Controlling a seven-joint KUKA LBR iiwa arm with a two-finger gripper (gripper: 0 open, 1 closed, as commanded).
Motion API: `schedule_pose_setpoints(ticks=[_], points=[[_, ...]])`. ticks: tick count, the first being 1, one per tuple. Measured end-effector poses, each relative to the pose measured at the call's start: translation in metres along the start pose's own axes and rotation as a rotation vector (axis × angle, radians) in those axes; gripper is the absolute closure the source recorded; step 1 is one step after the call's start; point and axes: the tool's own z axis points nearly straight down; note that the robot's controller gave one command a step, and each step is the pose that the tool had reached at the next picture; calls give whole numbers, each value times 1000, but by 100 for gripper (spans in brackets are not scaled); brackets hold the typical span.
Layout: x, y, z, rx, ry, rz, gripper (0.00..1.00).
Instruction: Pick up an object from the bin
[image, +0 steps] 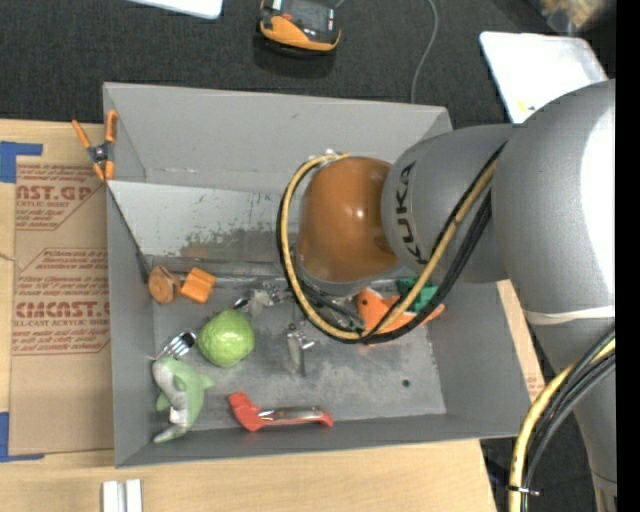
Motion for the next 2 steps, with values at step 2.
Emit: schedule_pose_setpoints(ticks=[2], points=[[17, 25, -48, -3, 5, -26, 0]])
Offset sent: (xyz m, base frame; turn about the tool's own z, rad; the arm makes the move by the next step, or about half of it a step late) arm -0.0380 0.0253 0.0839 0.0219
